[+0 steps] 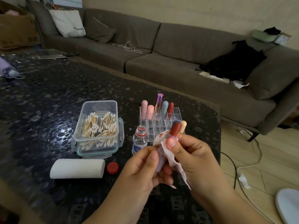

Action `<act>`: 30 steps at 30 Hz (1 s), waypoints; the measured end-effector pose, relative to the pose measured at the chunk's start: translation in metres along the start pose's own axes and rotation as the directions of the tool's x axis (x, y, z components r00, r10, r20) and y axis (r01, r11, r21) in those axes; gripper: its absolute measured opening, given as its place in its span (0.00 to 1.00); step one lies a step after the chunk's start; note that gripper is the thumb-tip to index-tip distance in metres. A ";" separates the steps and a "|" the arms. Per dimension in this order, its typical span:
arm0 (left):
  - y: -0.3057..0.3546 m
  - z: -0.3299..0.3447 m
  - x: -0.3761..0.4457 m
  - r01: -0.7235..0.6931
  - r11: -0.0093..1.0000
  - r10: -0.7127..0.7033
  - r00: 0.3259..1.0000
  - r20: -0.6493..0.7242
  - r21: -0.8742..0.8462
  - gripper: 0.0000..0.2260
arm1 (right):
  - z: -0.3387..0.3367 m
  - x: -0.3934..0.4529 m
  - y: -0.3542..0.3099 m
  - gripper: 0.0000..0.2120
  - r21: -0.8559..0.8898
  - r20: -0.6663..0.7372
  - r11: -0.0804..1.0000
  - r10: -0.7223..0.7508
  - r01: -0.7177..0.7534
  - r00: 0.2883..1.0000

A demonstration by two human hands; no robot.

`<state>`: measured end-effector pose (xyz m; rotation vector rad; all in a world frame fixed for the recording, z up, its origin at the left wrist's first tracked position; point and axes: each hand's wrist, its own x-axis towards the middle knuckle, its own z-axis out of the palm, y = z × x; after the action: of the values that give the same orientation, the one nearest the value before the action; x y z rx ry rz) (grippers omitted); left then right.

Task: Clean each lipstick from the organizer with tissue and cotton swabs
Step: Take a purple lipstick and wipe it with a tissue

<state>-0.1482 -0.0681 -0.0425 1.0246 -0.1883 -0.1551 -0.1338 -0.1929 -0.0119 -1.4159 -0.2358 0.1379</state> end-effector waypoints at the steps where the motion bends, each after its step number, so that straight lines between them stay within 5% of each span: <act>1: 0.000 -0.001 0.001 -0.011 1.000 0.011 1.000 -0.014 -0.002 0.08 | 0.000 0.000 0.001 0.23 0.006 0.008 1.000 -0.014 0.014 1.000; 5: 0.000 -0.004 0.001 -0.085 0.996 0.087 0.995 -0.055 0.040 0.13 | -0.002 0.002 0.006 0.25 0.000 -0.029 0.999 -0.042 0.042 0.999; 10: -0.001 0.000 0.001 -0.148 0.983 0.160 0.980 -0.118 0.104 0.07 | 0.001 0.002 0.006 0.19 0.041 -0.031 0.999 -0.030 0.031 0.999; 13: -0.003 0.000 0.000 -0.051 0.995 0.059 0.994 -0.096 0.084 0.13 | 0.001 0.000 0.004 0.27 0.010 -0.026 0.999 -0.034 0.034 0.999; 17: 0.000 0.002 0.000 0.060 0.998 -0.061 0.996 -0.058 -0.019 0.13 | 0.000 0.000 -0.001 0.24 0.061 0.005 0.998 -0.028 0.028 1.000; 21: 0.003 -0.001 0.001 -0.008 0.999 0.005 0.995 -0.101 -0.032 0.07 | 0.000 -0.001 -0.002 0.17 0.007 -0.007 0.999 -0.042 0.042 0.999; 26: -0.002 -0.003 0.002 -0.112 0.991 0.121 0.983 -0.138 0.068 0.14 | -0.001 -0.001 0.000 0.26 0.028 -0.083 0.998 -0.051 0.054 0.995; 30: -0.003 -0.001 0.002 -0.123 0.987 0.137 0.979 -0.153 0.099 0.08 | -0.001 0.000 0.000 0.24 0.021 -0.099 0.999 -0.033 0.035 0.995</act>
<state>-0.1457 -0.0692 -0.0459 1.1050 -0.1166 0.0549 -0.1338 -0.1936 -0.0122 -1.3914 -0.1761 0.0424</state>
